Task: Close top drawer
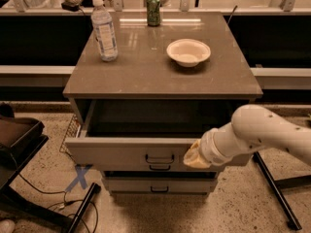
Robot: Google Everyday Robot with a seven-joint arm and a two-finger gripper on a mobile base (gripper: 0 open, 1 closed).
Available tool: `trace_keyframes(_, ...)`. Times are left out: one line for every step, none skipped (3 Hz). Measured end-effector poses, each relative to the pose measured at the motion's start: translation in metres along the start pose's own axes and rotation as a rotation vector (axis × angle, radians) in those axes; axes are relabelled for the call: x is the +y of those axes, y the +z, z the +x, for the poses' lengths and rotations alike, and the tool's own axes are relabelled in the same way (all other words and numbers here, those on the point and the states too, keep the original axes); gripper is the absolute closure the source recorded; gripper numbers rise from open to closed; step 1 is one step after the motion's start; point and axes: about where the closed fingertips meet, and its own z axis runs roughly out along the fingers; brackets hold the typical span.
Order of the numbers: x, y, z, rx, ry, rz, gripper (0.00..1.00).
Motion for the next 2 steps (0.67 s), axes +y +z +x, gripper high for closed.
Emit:
trace_keyframes(-0.037,0.014,-0.012,-0.010,-0.044,-0.007,1.00)
trace_keyframes(-0.058,0.020,-0.018,-0.016,-0.067,-0.006,1.00)
